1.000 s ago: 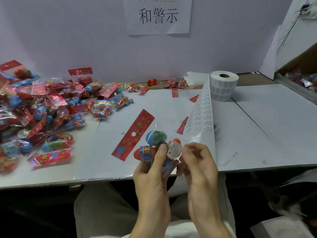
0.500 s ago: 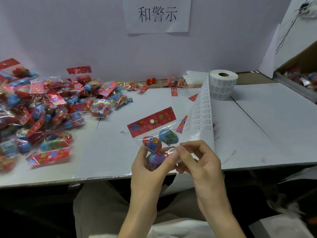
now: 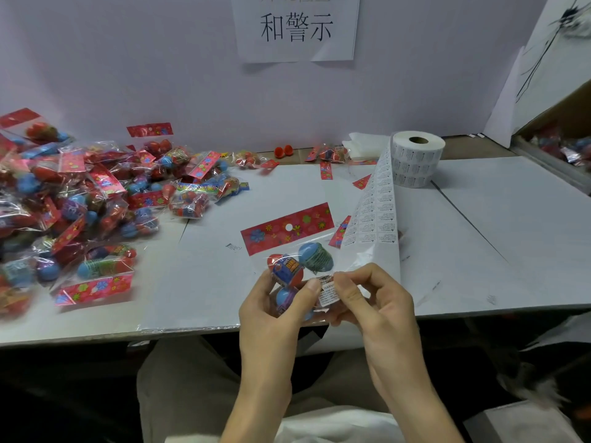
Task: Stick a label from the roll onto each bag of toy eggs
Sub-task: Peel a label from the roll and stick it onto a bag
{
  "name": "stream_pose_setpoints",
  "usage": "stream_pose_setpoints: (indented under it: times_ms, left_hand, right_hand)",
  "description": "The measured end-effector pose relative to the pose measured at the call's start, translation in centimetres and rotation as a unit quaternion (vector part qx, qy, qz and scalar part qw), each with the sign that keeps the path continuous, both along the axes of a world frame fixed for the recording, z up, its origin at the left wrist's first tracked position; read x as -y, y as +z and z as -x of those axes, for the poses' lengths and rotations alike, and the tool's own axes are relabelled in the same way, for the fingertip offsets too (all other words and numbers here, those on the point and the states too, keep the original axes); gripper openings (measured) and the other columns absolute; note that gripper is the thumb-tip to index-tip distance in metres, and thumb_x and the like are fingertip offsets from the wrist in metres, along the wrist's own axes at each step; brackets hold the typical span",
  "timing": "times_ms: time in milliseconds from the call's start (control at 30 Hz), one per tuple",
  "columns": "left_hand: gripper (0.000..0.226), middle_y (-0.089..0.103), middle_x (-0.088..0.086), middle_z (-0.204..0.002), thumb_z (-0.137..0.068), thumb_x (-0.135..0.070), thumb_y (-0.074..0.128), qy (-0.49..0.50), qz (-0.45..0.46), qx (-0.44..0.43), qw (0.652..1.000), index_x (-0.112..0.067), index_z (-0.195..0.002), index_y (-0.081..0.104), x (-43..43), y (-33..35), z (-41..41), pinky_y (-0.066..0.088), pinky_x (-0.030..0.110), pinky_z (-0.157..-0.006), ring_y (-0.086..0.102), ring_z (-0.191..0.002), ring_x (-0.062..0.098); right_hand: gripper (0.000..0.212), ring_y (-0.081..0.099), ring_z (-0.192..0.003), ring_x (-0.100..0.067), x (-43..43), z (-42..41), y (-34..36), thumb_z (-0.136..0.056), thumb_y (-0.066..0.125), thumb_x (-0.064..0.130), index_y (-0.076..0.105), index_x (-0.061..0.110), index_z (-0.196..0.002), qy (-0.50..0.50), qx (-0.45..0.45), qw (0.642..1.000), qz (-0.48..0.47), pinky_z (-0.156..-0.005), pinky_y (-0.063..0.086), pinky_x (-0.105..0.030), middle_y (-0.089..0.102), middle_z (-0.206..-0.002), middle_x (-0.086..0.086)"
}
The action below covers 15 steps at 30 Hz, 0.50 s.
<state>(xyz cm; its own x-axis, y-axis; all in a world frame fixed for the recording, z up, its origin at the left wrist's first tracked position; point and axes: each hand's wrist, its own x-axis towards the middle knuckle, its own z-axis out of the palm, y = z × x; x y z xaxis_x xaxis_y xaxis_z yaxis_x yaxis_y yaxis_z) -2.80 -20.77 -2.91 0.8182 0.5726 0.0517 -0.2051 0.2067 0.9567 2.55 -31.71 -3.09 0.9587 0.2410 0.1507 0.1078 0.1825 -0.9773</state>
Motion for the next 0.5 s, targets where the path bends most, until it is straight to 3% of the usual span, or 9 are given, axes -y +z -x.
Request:
stream_pose_setpoints:
  times_ms: [100, 267, 400, 500]
  left_hand:
    - [0.032, 0.079, -0.01, -0.099, -0.066, -0.049, 0.079, 0.018, -0.006, 0.004, 1.0, -0.046, -0.098, 0.076, 0.05, 0.1, 0.01, 0.056, 0.013, -0.069, 0.076, -0.094, 0.011]
    - [0.031, 0.078, -0.014, -0.098, -0.065, -0.053, 0.077, 0.047, -0.024, 0.017, 0.998, -0.055, -0.096, 0.073, 0.14, 0.22, 0.1, 0.053, 0.008, -0.068, 0.074, -0.093, 0.004]
    - [0.032, 0.079, -0.008, -0.099, -0.069, -0.047, 0.078, 0.051, -0.005, 0.013, 0.999, -0.046, -0.101, 0.075, -0.06, -0.03, 0.08, 0.057, 0.014, -0.07, 0.076, -0.093, 0.012]
    - [0.029, 0.079, -0.007, -0.099, -0.071, -0.044, 0.077, 0.055, 0.004, 0.011, 0.998, -0.047, -0.1, 0.075, -0.26, 0.07, 0.08, 0.059, 0.018, -0.073, 0.077, -0.093, 0.014]
  right_hand:
    - [0.034, 0.074, -0.077, -0.02, -0.16, 0.05, -0.07, -0.085, 0.073, 0.046, 0.069, 0.014, -0.093, -0.012, -0.009, 1.0, 0.008, -0.063, 0.058, -0.027, 0.075, -0.09, -0.004]
    - [0.044, 0.075, -0.087, -0.017, -0.27, 0.29, 0.23, -0.074, 0.084, 0.053, 0.067, 0.024, -0.102, 0.016, 0.005, 0.999, 0.039, -0.067, 0.06, -0.025, 0.075, -0.1, 0.006]
    - [0.039, 0.076, -0.091, -0.017, -0.02, -0.05, 0.18, -0.07, 0.088, 0.05, 0.064, 0.036, -0.099, 0.053, 0.016, 0.996, 0.068, -0.075, 0.063, -0.031, 0.074, -0.105, 0.009]
    - [0.041, 0.075, -0.097, -0.021, 0.09, -0.07, -0.11, -0.072, 0.085, 0.04, 0.063, 0.034, -0.106, 0.09, 0.022, 0.994, 0.053, -0.08, 0.062, -0.031, 0.074, -0.109, 0.004]
